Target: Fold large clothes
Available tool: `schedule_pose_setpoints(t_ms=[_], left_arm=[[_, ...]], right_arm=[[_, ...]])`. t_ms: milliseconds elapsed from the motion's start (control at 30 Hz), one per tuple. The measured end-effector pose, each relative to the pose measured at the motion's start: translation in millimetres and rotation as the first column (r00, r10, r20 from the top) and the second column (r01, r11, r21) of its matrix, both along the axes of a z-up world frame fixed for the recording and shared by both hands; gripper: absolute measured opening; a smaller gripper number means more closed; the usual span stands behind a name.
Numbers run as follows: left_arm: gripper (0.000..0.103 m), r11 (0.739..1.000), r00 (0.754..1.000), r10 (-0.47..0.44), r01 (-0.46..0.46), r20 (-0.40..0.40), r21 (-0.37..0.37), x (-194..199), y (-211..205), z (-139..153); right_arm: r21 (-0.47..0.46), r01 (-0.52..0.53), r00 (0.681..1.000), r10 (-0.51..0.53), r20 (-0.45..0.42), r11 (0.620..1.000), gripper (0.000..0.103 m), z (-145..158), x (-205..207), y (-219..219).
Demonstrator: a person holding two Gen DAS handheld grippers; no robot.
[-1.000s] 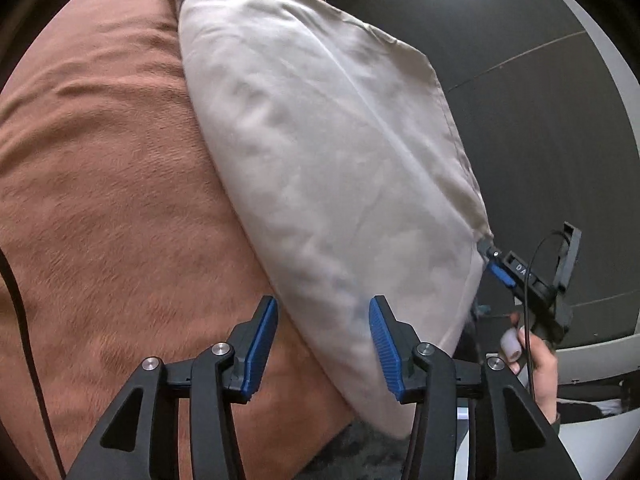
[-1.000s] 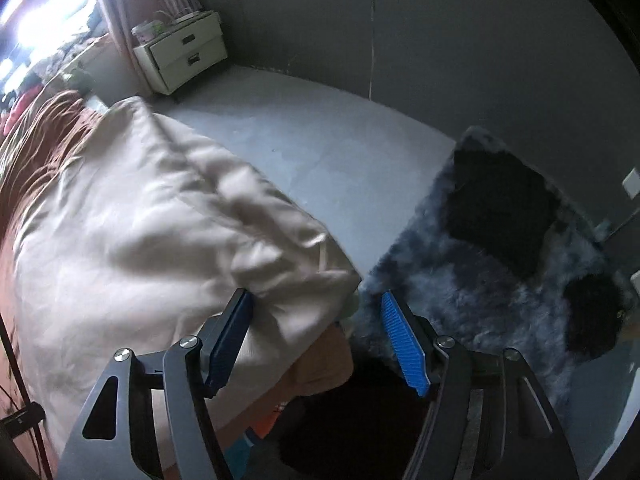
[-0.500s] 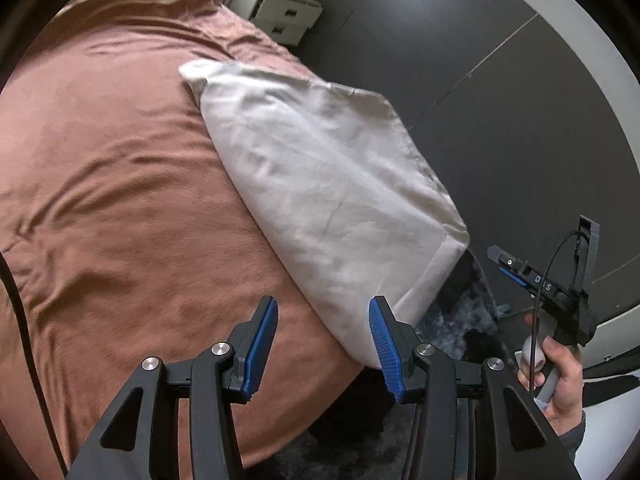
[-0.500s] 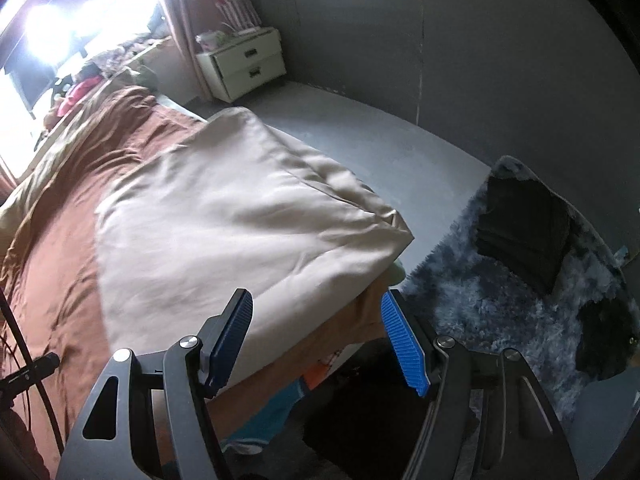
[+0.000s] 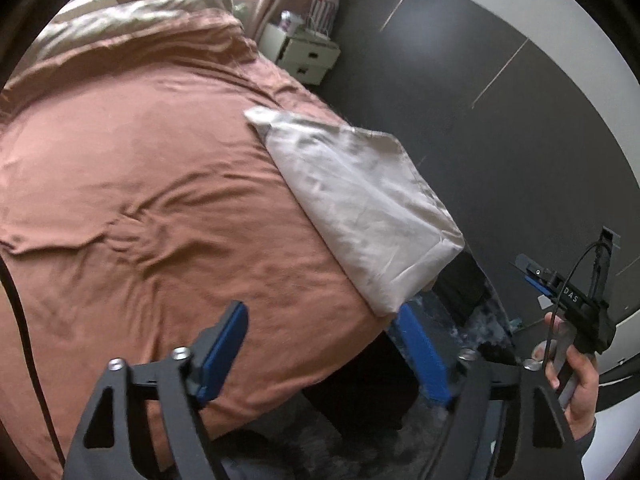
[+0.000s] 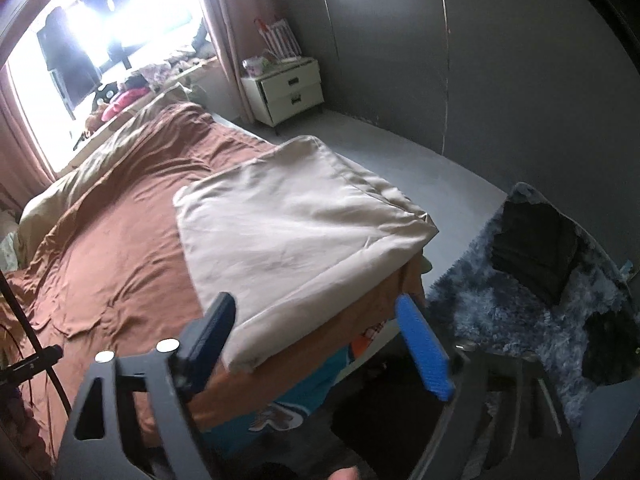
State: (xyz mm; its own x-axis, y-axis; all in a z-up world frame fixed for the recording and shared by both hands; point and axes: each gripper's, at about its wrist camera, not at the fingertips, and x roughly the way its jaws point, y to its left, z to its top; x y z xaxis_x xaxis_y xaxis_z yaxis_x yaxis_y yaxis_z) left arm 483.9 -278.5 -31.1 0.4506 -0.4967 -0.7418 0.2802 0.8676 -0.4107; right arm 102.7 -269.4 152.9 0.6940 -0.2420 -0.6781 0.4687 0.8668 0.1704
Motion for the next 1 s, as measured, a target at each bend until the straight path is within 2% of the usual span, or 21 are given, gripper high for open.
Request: schedule_pose_setpoints(t_ms=[100,167,233,367,700,1000], left_arm=[[0.085,1.0,0.999,0.017,-0.017,0.05,0.005,-25,19,20],[0.098,0.999,0.996,0.035,-0.033,0.078,-0.02,-41,35,33],[0.103,0.998,0.992,0.056,-0.054,0.112,-0.021,-55,48,43],[0.103,0.997,0.984,0.073,-0.075,0.16,0.004,-81,71,58],[0.103,0.99,0.97,0.137,-0.132,0.202,-0.039,-142,136,75],[0.103,0.985,0.943,0.173,-0.172,0.284,-0.029,-209,187,97]], right_arm=[[-0.014,0.007,1.0,-0.007,0.016,1.0,0.087,1,-16,11],[-0.033,0.008,1.0,-0.008,0.01,0.999,0.094,0,-22,18],[-0.033,-0.006,1.0,0.007,0.007,0.999,0.103,-1,-27,29],[-0.039,-0.039,0.999,0.039,0.016,0.998,0.103,2,-36,49],[-0.072,-0.076,0.992,0.082,0.097,0.995,0.103,15,-81,101],[-0.096,-0.111,0.981,0.125,0.145,0.989,0.103,13,-132,146]])
